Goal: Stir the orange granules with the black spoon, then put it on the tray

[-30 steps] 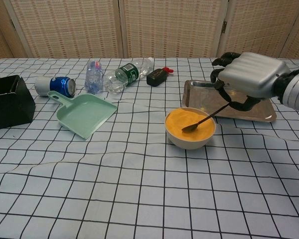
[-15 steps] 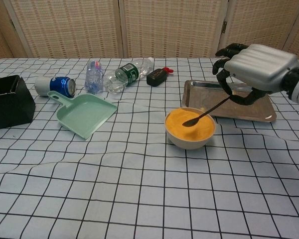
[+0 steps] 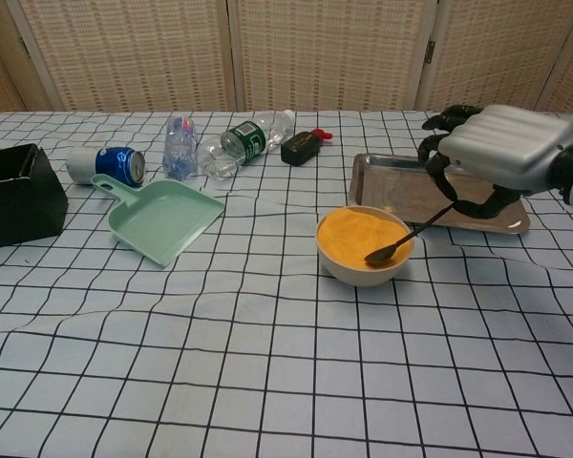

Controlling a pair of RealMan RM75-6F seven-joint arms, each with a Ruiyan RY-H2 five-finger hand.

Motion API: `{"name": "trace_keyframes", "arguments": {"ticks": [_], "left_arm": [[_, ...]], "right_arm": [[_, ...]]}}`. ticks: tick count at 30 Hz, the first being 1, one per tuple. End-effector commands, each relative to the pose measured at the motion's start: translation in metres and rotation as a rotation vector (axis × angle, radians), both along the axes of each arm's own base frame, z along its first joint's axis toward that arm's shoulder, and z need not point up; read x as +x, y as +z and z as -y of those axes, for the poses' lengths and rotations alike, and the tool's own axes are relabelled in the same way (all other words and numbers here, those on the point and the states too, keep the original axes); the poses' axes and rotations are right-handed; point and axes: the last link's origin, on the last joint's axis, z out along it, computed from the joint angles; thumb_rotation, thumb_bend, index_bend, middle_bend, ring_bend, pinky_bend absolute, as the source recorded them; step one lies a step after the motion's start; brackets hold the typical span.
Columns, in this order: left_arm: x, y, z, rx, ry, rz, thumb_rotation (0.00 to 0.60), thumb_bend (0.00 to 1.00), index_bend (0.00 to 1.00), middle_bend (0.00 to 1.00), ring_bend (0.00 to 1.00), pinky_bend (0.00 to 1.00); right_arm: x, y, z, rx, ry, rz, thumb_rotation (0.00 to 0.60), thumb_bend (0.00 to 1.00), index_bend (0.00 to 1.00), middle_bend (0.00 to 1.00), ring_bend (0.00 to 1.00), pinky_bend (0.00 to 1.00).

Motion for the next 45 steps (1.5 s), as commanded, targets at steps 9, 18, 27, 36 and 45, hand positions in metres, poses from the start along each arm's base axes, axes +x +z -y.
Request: {"name": "trace_keyframes", "arguments": {"ticks": [9, 18, 27, 36, 45], "left_arm": [[-0.001, 0.002, 0.000, 0.002, 0.003, 0.003, 0.600, 0.46, 0.00, 0.00, 0.01, 0.19], [-0.002, 0.004, 0.001, 0.001, 0.002, 0.013, 0.600, 0.47, 0.00, 0.00, 0.01, 0.19], [-0.003, 0.006, 0.001, 0.006, 0.002, 0.016, 0.600, 0.47, 0.00, 0.00, 0.01, 0.19], [-0.003, 0.006, 0.002, 0.010, 0.002, 0.016, 0.600, 0.47, 0.00, 0.00, 0.01, 0.19], [-0.002, 0.006, 0.002, 0.009, 0.000, 0.013, 0.600, 0.47, 0.00, 0.00, 0.01, 0.19]], "right_arm": [[0.013, -0.013, 0.005, -0.066, 0.077, -0.042, 0.600, 0.53, 1.00, 0.23, 0.00, 0.01], [0.018, -0.022, 0.007, -0.131, 0.082, -0.059, 0.600, 0.53, 1.00, 0.23, 0.00, 0.01], [0.023, -0.030, 0.008, -0.223, 0.095, -0.037, 0.600, 0.53, 1.00, 0.24, 0.00, 0.01], [0.022, -0.033, 0.009, -0.239, 0.089, -0.017, 0.600, 0.53, 1.00, 0.24, 0.00, 0.01], [0.016, -0.015, 0.004, -0.204, 0.073, 0.037, 0.600, 0.53, 1.00, 0.24, 0.00, 0.01]]}}
